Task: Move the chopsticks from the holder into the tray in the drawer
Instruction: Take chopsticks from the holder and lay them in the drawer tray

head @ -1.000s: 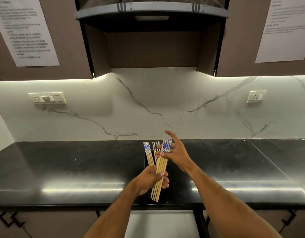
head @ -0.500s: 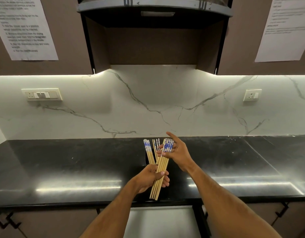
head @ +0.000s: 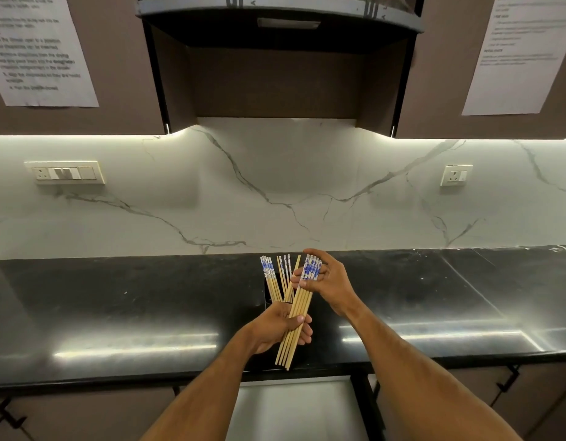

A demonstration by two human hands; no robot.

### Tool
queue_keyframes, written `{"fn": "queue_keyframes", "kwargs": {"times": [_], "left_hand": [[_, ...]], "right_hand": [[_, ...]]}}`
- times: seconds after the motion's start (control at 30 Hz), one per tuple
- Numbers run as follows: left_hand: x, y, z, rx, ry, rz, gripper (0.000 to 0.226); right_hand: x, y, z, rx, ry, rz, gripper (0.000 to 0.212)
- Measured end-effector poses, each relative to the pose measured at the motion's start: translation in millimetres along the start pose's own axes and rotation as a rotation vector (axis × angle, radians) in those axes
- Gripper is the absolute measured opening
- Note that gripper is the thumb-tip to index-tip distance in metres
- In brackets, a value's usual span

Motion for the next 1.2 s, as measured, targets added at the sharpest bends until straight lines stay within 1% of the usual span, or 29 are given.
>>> {"fn": "queue_keyframes", "kwargs": {"times": [0.27, 0.47, 0.53, 0.57, 0.6, 0.67, 0.73, 0.77, 0.8, 0.83, 0.9, 0.93, 1.0, 1.03, 1.1, 1.2], "left_hand": [[5, 3, 2, -0.005, 0.015, -0.006, 0.026], [13, 1, 1, -0.064, -0.029, -0.172, 0.019], [17, 0, 1, -0.097, -0.042, -0.237, 0.017], [20, -1, 1, -0.116, -0.048, -0.274, 0.016], [23, -2, 1, -0.138, -0.053, -0.319, 0.015], [31, -6, 1, -0.185, -0.069, -0.436, 0.012], [42, -9, 2, -0.215, -0.115, -0.586, 0.014], [47, -10, 2, -0.22, -0.152, -0.677, 0.017], [53, -10, 1, -0.217, -0.19, -0.783, 0.02], [58, -9, 1, -0.209, -0.22, -0.903, 0.024], [70, -5, 2, -0.175, -0.259, -1.128, 0.029], [77, -2, 3, -0.155, -0.272, -1.199, 0.029], [92, 4, 4, -0.111, -0.3, -1.279, 0.027], [100, 6, 5, -0.089, -0.317, -1.3, 0.027], [116, 9, 11, -0.049, -0.336, -1.312, 0.028], [141, 11, 25, -0.057, -0.264, -1.279, 0.02]], "right_hand": [[-6, -1, 4, -0.044, 0.019, -0.014, 0.066], [-25, 3, 19, -0.107, 0.053, -0.056, 0.066], [-31, 5, 25, -0.113, 0.069, -0.055, 0.072], [-34, 6, 28, -0.115, 0.086, -0.036, 0.079], [-36, 6, 32, -0.121, 0.103, 0.014, 0.087], [-40, 4, 38, -0.151, 0.089, 0.231, 0.096], [-42, 2, 43, -0.138, -0.01, 0.552, 0.089], [-43, 3, 46, -0.081, -0.058, 0.699, 0.082], [-44, 7, 50, 0.022, -0.072, 0.821, 0.075], [-46, 14, 54, 0.153, -0.05, 0.928, 0.071], [-58, 28, 65, 0.41, 0.054, 1.132, 0.064], [-65, 35, 72, 0.506, 0.094, 1.225, 0.056], [-79, 47, 84, 0.641, 0.144, 1.365, 0.035], [-86, 51, 90, 0.683, 0.179, 1.408, 0.028], [-99, 58, 103, 0.717, 0.234, 1.455, 0.024], [-117, 63, 123, 0.676, 0.24, 1.45, 0.018]]}}
Point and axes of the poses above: each hand's wrist, its own z-axis away from the middle knuckle, its own y-axis out of the palm, x = y × z, the point moved 1 cm from there along -z, towards the middle knuckle, and after that the axes turned 1 degree about z, right-handed, at the moved point
